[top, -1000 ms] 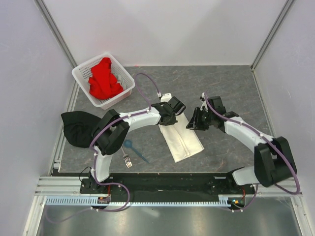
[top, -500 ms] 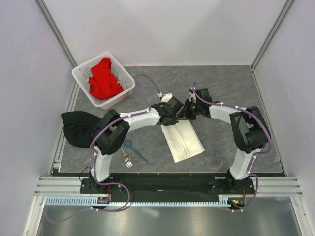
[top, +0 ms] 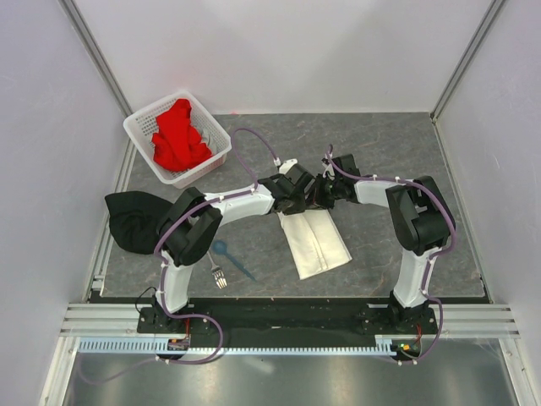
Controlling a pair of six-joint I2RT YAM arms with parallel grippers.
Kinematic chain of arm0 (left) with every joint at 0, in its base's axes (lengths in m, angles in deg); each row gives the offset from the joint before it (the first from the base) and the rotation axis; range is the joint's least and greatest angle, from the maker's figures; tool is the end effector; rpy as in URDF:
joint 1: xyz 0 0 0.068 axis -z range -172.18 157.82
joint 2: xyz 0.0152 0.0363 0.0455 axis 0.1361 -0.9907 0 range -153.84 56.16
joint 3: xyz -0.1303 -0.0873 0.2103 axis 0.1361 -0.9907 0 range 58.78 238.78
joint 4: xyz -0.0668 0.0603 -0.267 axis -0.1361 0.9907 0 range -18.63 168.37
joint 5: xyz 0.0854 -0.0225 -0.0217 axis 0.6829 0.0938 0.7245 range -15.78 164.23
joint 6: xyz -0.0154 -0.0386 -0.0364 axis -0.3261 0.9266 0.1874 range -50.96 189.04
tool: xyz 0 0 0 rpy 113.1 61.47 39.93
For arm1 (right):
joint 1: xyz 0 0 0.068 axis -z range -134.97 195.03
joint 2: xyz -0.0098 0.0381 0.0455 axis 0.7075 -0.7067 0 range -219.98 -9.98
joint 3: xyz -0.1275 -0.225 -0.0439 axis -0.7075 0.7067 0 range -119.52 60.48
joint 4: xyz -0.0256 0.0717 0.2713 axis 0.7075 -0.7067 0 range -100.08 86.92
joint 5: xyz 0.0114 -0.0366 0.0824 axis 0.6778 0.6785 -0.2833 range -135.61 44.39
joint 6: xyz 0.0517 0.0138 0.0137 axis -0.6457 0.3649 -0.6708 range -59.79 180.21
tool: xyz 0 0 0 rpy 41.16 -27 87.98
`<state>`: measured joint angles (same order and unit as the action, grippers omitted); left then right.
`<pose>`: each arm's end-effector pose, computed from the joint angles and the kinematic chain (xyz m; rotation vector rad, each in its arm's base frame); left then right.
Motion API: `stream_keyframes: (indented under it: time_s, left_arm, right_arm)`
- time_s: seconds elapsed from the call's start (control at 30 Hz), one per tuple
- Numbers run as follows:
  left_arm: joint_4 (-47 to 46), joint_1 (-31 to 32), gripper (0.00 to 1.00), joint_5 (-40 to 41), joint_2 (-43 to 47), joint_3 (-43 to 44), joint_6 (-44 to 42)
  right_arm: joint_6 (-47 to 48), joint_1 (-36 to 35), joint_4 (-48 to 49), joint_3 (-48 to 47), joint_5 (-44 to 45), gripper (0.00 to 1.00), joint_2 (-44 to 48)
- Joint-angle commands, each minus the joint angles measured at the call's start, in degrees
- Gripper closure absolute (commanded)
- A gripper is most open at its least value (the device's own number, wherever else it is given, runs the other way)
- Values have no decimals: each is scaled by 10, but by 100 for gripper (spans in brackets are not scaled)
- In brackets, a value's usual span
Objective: Fold the napkin into a case and place the utensils inside
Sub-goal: Fold the lower triangle-folded napkin at the center of the board.
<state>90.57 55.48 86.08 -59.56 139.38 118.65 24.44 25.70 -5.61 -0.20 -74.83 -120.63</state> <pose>0.3069 -0.3252 0.1473 -0.1282 2.5431 -0.4400 0.3635 0.1468 0.1001 0.1445 2.6166 1.0129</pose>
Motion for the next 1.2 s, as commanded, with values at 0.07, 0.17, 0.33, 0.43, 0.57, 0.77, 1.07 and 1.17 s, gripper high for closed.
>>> stream_keyframes:
  time_s: [0.07,0.17,0.33,0.43,0.57,0.77,1.07,1.17]
  left_arm:
    - [-38,-15,98,-32,-17,-5,-27]
    - [-45,-18,97,-44,-16,-12,-27]
    - [-53,-20,89,-59,-17,-14,-28]
    - [-65,-20,82,-71,-15,-18,-29]
    - [-76,-20,71,-89,-15,-17,-28]
    - [-94,-20,63,-107,13,-31,-25]
    - [-95,-20,60,-134,79,-55,-16]
    - [-92,-21,57,-148,96,-65,-17]
  right_arm:
    - [18,0,-63,-36,51,100,37]
    - [12,7,-99,-44,75,93,74]
    - [38,10,-183,-46,119,82,145]
    - [49,11,-202,-9,117,79,183]
    - [46,-1,-199,81,80,78,263]
    - [49,-19,-212,194,53,80,373]
    - [68,-33,-243,239,42,82,444]
    - [71,-36,-241,238,45,81,438]
